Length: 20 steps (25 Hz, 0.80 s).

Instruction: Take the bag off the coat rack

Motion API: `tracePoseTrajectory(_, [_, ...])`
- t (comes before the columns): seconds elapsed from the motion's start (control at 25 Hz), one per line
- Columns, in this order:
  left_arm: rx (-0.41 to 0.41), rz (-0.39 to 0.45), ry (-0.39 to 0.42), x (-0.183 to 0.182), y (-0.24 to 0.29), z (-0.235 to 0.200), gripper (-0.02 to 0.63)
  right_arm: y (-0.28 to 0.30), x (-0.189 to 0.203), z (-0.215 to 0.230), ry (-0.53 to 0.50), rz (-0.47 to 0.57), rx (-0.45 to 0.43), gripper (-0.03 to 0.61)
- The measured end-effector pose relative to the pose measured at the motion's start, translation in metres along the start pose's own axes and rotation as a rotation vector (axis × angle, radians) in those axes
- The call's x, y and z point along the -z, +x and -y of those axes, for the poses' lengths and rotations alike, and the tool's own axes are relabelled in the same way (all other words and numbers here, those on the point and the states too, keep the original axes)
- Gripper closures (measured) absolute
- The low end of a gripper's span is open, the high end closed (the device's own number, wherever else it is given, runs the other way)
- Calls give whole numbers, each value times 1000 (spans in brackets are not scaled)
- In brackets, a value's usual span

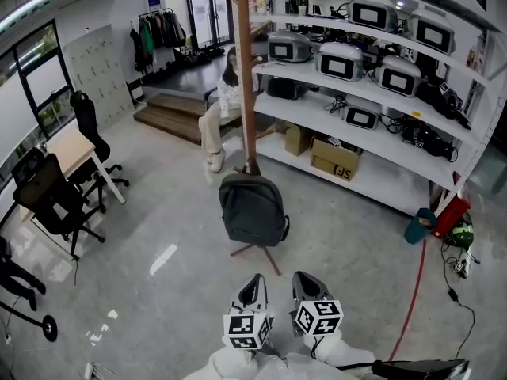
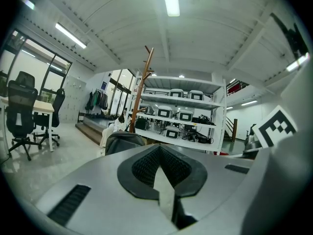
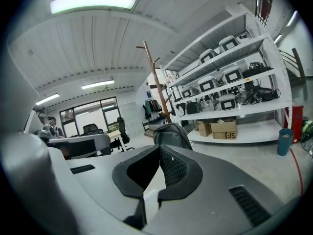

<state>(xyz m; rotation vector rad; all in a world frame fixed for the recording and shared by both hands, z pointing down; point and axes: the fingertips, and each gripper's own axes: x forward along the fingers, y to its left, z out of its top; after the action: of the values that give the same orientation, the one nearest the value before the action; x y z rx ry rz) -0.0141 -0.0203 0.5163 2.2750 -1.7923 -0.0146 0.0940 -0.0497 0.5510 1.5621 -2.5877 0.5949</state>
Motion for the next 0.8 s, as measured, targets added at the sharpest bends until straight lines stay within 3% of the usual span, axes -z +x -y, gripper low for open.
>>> tracePoseTrajectory(0.8, [3,-5,19,-37,115,-88,612,148,-41,-2,-1,2,-21,566])
